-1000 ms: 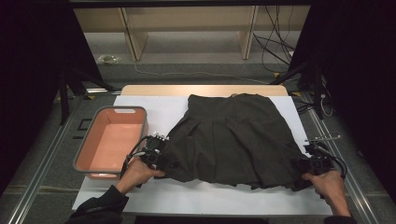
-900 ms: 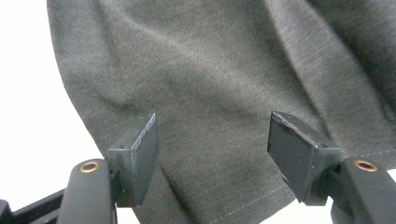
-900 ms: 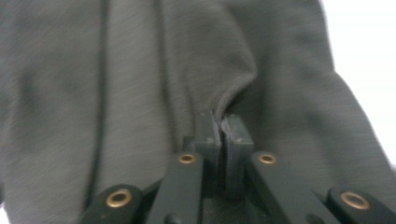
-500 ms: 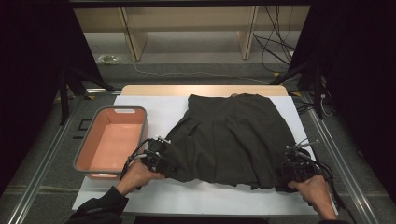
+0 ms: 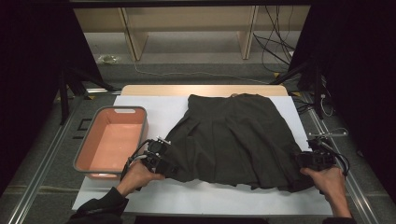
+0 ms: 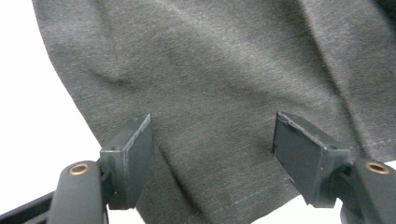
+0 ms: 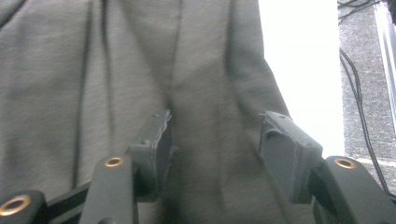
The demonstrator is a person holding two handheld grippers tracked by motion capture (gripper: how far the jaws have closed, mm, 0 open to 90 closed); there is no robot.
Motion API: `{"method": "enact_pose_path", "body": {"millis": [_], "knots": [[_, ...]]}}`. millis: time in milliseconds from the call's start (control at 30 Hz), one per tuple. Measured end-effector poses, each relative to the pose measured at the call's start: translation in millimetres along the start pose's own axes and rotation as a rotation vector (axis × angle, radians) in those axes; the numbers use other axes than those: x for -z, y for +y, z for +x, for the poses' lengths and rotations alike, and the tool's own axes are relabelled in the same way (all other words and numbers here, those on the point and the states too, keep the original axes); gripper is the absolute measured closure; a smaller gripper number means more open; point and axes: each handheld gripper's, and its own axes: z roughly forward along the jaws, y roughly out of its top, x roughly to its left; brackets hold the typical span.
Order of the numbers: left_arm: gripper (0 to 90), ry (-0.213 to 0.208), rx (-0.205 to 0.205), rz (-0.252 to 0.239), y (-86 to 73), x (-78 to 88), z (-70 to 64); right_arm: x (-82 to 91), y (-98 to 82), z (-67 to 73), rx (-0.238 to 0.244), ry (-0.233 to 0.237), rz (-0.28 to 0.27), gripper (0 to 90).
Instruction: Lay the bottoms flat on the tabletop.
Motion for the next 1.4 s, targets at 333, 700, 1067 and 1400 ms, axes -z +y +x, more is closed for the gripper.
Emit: {"method": "enact_pose_path", "body": {"millis": [333,700,1067,1400], "knots": [[49.2,0.027,-0.047,-0.020,-1.7,-5.5,-5.4,-12.0,-2.4,-15.5,-0.021,-0.008,0.034,43.9],[88.8,0.053,-0.098,-0.030,-3.3,-6.6,-6.8,-18.9,-5.2,-21.5,-0.025,-0.041,0.065,44.0],[89.3,-0.045,-0.062,-0.033,-8.5,-6.6,-8.9,-32.3,-8.3,-35.9,-0.026,-0.048,0.132,52.7],[89.4,-0.107,-0.080,-0.016,-14.2,-4.5,-17.4,-16.4,-19.0,-24.2,0.019,-0.052,0.198,87.0]]}}
